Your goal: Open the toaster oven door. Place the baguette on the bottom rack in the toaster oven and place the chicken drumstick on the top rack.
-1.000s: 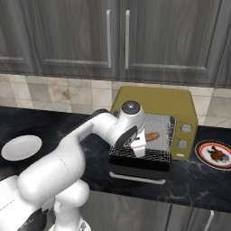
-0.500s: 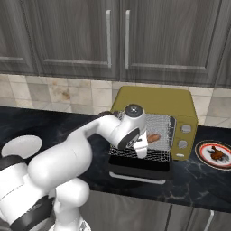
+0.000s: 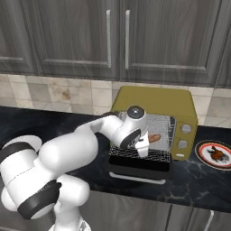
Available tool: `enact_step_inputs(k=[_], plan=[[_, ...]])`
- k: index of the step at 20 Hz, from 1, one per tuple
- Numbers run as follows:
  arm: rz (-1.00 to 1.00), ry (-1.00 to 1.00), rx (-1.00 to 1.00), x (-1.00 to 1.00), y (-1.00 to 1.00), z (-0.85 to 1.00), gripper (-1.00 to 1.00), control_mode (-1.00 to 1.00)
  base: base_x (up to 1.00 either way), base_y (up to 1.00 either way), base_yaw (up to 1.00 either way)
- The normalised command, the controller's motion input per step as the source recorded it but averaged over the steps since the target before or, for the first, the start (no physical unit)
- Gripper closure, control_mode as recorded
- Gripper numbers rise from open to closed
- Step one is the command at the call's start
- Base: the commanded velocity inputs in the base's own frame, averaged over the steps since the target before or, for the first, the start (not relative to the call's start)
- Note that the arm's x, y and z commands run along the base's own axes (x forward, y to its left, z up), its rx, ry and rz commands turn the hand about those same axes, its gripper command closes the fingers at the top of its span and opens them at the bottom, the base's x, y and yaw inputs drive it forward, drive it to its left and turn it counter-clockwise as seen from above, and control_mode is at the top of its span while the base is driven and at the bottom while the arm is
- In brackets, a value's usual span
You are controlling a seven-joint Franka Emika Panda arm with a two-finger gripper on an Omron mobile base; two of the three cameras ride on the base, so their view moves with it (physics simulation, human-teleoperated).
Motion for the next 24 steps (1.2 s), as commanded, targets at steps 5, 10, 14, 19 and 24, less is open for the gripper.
enact_step_inputs(k=[5,10,14,19,24], plan=[[0.01,0.00,0.00,0.10,-0.13,-0.24,1.00,-1.00,0.00,0.00,0.00],[0.00,0.00,0.00,-0.07,-0.23,-0.27,1.00,-1.00,0.00,0.00,0.00],[0.01,0.00,0.00,-0.16,-0.27,-0.26,1.00,-1.00,0.00,0.00,0.00],[0.01,0.00,0.03,-0.22,-0.17,-0.21,1.00,-1.00,0.00,0.00,0.00],[0.01,0.00,0.03,-0.23,-0.06,-0.27,1.00,-1.00,0.00,0.00,0.00]])
